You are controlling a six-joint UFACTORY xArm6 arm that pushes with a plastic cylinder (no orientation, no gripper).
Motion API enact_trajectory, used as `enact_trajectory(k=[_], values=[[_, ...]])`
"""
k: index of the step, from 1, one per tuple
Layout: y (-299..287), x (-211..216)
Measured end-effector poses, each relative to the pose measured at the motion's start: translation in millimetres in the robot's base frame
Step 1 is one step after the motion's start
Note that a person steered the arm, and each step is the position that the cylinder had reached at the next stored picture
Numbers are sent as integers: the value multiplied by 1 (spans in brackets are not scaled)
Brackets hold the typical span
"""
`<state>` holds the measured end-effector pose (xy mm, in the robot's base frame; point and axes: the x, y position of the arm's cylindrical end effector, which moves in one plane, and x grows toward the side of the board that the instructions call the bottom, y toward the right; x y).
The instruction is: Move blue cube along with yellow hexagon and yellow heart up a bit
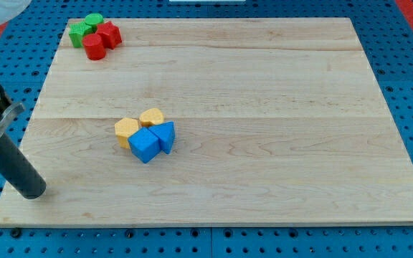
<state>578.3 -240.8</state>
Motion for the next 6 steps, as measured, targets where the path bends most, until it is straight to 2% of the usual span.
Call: enact_trajectory(k=[1,2,3,5,6], values=[[21,0],[117,-12],[152,-41],[127,-94],[127,-100]])
